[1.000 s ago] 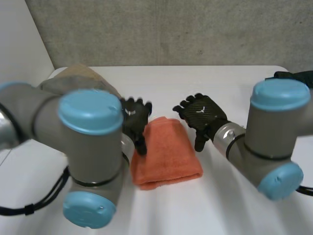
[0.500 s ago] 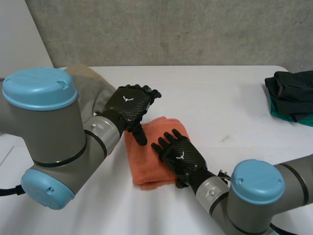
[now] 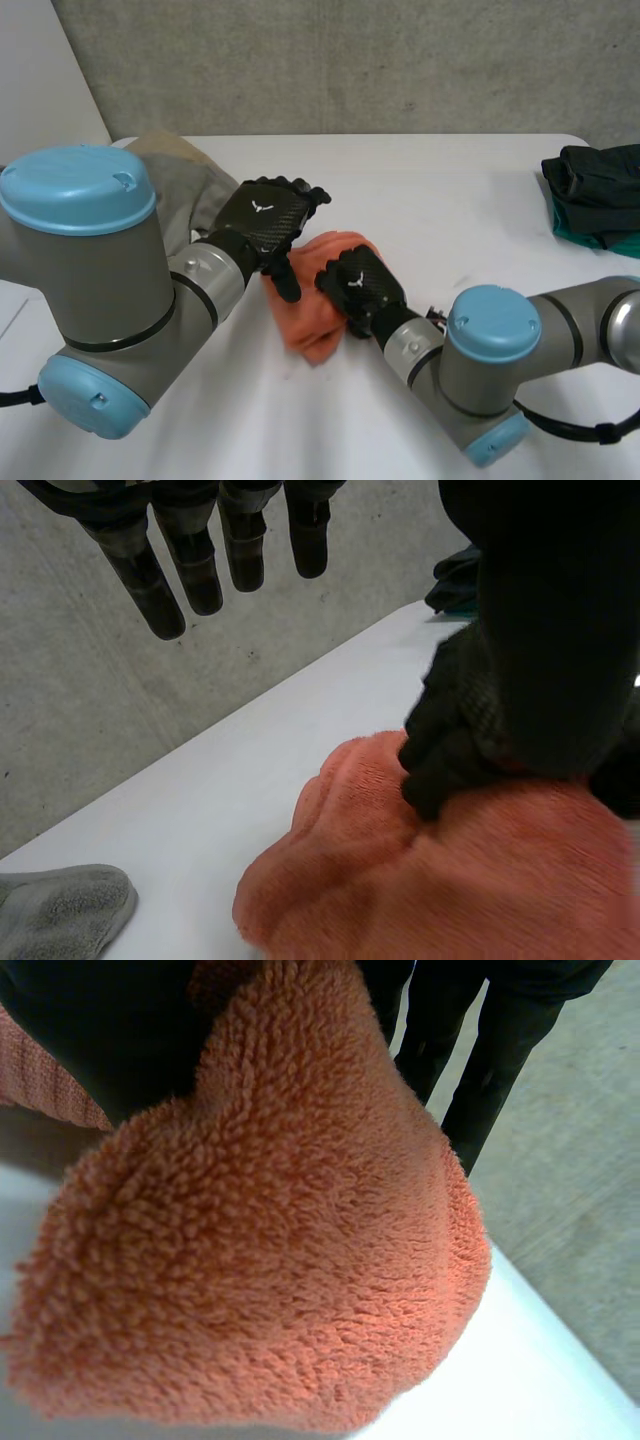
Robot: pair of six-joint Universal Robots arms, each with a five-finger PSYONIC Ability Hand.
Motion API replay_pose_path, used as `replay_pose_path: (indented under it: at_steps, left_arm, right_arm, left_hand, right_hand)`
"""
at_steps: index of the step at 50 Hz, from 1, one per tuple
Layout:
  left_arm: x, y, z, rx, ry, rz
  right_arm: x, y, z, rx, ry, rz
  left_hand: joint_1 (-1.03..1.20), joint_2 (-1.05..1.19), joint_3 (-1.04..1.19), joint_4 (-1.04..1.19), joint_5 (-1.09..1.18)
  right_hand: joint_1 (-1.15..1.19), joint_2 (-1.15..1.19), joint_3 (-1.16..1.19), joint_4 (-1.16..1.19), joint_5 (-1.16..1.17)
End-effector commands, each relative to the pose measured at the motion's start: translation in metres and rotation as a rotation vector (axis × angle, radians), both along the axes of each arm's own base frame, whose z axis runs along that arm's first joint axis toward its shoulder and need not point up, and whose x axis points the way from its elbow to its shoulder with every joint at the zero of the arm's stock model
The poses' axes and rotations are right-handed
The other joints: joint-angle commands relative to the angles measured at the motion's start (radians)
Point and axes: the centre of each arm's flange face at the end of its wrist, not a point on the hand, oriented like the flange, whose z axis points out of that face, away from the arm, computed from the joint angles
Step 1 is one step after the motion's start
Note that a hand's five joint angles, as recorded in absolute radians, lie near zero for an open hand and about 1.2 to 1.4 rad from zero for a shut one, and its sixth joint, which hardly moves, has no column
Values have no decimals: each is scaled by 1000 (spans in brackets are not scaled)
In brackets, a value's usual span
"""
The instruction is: Fold the laundry.
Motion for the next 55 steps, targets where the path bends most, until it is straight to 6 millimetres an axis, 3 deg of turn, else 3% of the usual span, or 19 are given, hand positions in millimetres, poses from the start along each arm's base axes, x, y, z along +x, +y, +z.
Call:
replay_pose_path:
  at_steps: [1, 5, 9, 10, 13, 14, 16, 18, 22, 26, 28, 29, 31, 34, 40, 45, 48, 54, 55]
  left_arm:
    - [1, 1, 13, -29, 22, 1]
    - [2, 1, 18, -44, 33, 1]
    - [1, 0, 24, -59, 44, 1]
    - [1, 0, 28, -69, 51, 1]
    - [0, 1, 33, -82, 64, -3]
    - [-1, 2, 35, -91, 70, -6]
    - [-2, 4, 39, -103, 80, -14]
    - [-5, 9, 42, -115, 91, -31]
    - [-12, 19, 44, -127, 102, -65]
    - [-20, 30, 44, -140, 110, -103]
    - [-22, 34, 43, -141, 111, -116]
    - [-25, 37, 43, -143, 114, -131]
    - [-27, 42, 43, -141, 116, -153]
    - [-31, 49, 41, -134, 118, -207]
    - [-35, 52, 38, -126, 120, -247]
    - [-35, 53, 35, -124, 120, -252]
    - [-35, 53, 34, -127, 122, -252]
    - [-35, 53, 33, -132, 124, -252]
    - [-35, 53, 33, -132, 124, -252]
  right_arm:
    - [-7, -36, 32, -74, -59, -67]
    - [-7, -44, 40, -84, -64, -76]
    - [-18, -76, 67, -143, -102, -141]
    - [-30, -97, 85, -190, -125, -188]
    - [-48, -126, 127, -295, -174, -244]
    - [-62, -142, 153, -365, -203, -275]
    - [-81, -162, 183, -456, -235, -300]
    - [-103, -181, 207, -528, -255, -306]
    - [-151, -215, 224, -561, -289, -324]
    - [-214, -256, 208, -528, -319, -390]
    - [-232, -267, 202, -529, -327, -417]
    - [-252, -279, 190, -526, -316, -444]
    - [-269, -288, 180, -524, -305, -460]
    - [-304, -306, 137, -471, -274, -458]
    - [-337, -321, 58, -361, -241, -433]
    - [-361, -323, 12, -304, -240, -480]
    - [-372, -321, 1, -283, -235, -493]
    - [-375, -317, 1, -269, -235, -497]
    - [-373, -315, 7, -273, -233, -499]
  left_hand:
    - [19, -7, -16, 3, 3]
    - [16, -10, -19, 0, 1]
    - [16, -10, -19, 0, 1]
    - [16, -10, -19, 0, 1]
    - [16, -10, -19, 0, 1]
    - [16, -10, -19, 0, 1]
    - [13, -13, -22, -3, -2]
    - [10, -16, -25, -6, -5]
    - [4, -22, -31, -12, -11]
    - [-1, -28, -37, -18, -17]
    - [-2, -28, -37, -18, -17]
    - [-7, -34, -43, -24, -23]
    - [-16, -43, -51, -32, -32]
    - [-19, -45, -54, -35, -35]
    - [-31, -57, -66, -47, -46]
    - [-31, -57, -66, -47, -46]
    - [-31, -57, -66, -47, -46]
    - [-31, -57, -66, -47, -46]
    - [-31, -57, -66, -47, -46]
  right_hand:
    - [452, 290, 270, 230, 375]
    - [452, 290, 270, 230, 375]
    - [452, 290, 270, 230, 375]
    - [452, 290, 270, 230, 375]
    - [452, 290, 270, 230, 375]
    - [452, 290, 270, 230, 375]
    - [452, 290, 270, 230, 375]
    - [452, 290, 270, 230, 375]
    - [452, 290, 270, 230, 375]
    - [452, 290, 270, 230, 375]
    - [452, 290, 270, 230, 375]
    - [452, 290, 270, 230, 375]
    - [452, 290, 270, 230, 375]
    - [452, 290, 270, 230, 375]
    - [452, 290, 270, 230, 375]
    - [452, 290, 270, 230, 375]
    - [452, 290, 270, 230, 375]
    - [452, 290, 270, 230, 375]
    - [302, 140, 120, 80, 225]
